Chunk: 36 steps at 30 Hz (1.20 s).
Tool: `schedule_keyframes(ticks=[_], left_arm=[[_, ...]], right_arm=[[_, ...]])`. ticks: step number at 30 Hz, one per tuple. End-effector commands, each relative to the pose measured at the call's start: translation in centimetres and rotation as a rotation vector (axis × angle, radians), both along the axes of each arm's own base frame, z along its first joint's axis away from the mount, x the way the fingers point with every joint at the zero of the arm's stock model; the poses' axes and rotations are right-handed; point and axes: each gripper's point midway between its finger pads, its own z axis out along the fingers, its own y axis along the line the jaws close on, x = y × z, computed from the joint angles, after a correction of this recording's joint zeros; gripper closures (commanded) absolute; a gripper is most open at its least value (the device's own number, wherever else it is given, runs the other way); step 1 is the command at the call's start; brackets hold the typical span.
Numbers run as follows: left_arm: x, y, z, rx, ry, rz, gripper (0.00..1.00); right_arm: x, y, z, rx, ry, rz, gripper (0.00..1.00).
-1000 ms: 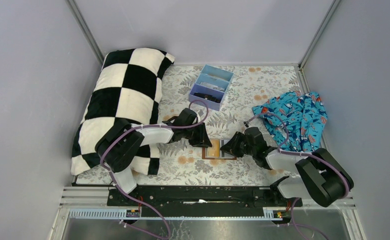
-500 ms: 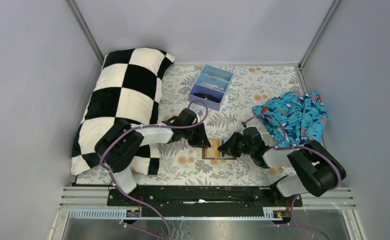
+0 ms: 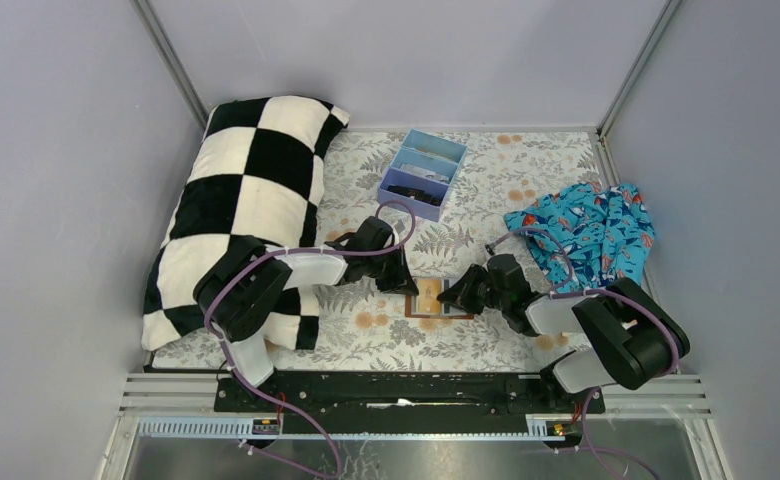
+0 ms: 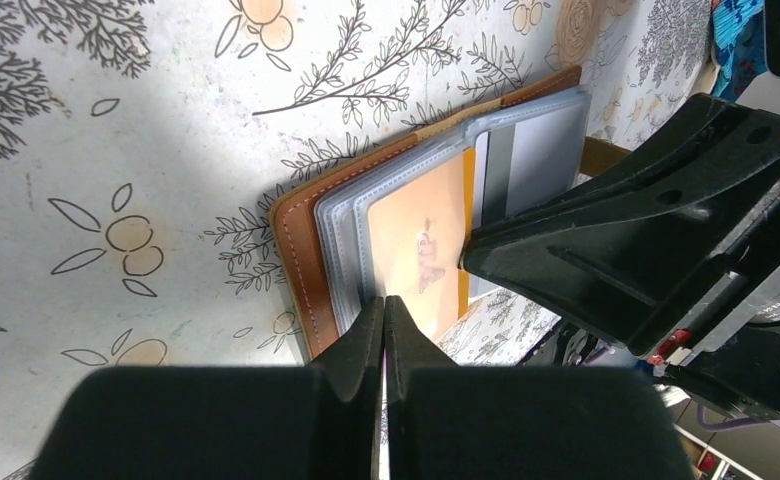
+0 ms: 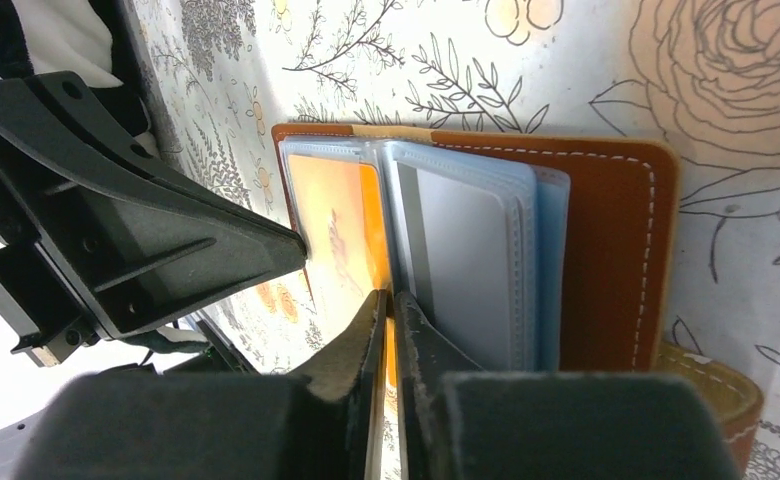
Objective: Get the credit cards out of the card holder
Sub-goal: Remove the credit card from the card holder.
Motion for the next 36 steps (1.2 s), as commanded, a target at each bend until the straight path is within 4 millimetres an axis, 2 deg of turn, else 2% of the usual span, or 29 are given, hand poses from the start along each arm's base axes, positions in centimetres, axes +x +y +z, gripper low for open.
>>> schedule_keyframes(ticks=[1, 7, 12, 19, 22, 27, 32, 34, 36], left_arm=[[-0.9, 0.4, -2.6, 0.057, 0.029, -0.013, 1.0], [-0.8, 1.1, -2.9, 0.089, 0.02, 0.0, 1.0], [-1.4, 2.1, -3.7, 0.117, 0.044, 0.003, 1.0], [-1.4, 2.3, -3.6, 0.119, 0.036, -0.001, 1.0], [-1.1, 2.0, -2.4, 0.103, 0.01, -0.014, 1.0], [-0.9, -0.1, 2.4, -0.033, -0.039, -0.076, 1.0], [-0.9, -2.2, 5.8, -0.163, -0.061, -0.108, 0.95], [-1.6, -3.4, 6.3, -0.239, -0.022, -0.142, 0.93], [-1.8, -4.2, 5.8, -0.24, -0.013, -0.154, 0.93]], right_arm=[[-0.5, -0.3, -0.8, -0.008, 0.024, -0.009, 0.98], [-1.0, -1.5, -0.8, -0.053, 0.017, -0.025, 1.0], [-1.8, -3.1, -1.1, -0.121, 0.004, -0.026, 1.0], [-2.4, -4.2, -0.8, -0.149, -0.014, -0.031, 1.0], [-2.1, -4.5, 0.0, -0.16, -0.045, -0.047, 1.0], [-1.8, -4.8, 1.1, -0.178, -0.08, -0.047, 1.0], [-1.7, -4.5, 1.5, -0.177, -0.086, -0.027, 1.0], [-1.6, -4.4, 1.7, -0.17, -0.088, -0.023, 1.0], [-1.6, -4.3, 1.9, -0.17, -0.092, -0.021, 1.0]])
